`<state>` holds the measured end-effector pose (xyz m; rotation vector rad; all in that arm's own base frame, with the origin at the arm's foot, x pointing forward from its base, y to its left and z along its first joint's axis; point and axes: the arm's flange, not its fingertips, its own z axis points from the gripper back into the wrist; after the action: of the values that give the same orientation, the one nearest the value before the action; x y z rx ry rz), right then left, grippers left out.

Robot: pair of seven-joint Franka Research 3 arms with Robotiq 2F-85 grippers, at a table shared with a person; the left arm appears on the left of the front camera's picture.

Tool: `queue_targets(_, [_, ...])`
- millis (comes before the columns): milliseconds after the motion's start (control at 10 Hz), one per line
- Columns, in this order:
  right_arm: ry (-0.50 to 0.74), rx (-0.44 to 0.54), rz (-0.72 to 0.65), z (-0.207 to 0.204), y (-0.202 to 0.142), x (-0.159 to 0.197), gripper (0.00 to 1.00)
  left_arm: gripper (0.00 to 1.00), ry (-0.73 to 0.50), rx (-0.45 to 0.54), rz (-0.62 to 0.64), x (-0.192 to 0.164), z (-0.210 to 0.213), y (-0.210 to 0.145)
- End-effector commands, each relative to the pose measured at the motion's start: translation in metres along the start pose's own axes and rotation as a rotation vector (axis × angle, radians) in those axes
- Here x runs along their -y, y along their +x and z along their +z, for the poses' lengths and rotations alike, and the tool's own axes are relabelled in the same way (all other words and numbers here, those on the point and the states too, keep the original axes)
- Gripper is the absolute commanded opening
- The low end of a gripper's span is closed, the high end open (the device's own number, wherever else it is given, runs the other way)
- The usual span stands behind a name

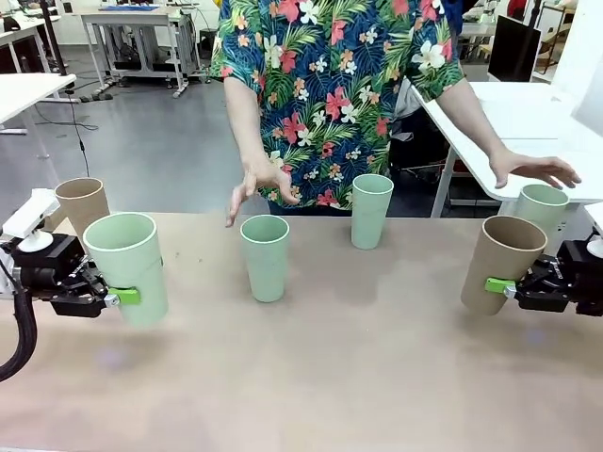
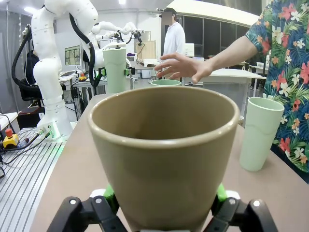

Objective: Stack the cups and store them in the basket.
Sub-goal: Place the stack of Reusable plastic cups into the Pantry Basket.

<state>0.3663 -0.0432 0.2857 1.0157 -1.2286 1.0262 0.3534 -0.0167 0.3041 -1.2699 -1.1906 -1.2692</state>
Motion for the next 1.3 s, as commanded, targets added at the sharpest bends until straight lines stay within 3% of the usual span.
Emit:
queue_targets(0, [0.0,-0.001,0.008,0.0,0.0018,0.0003,0.85,0.85,0.003,0.0,-0.007,-0.0004,0.0002,0.0022])
queue_targets(1200, [0.0,-0.001,0.008,0.0,0.0018,0.0003,0.85,0.85,0.003,0.0,-0.007,-0.0004,0.0002,0.0022])
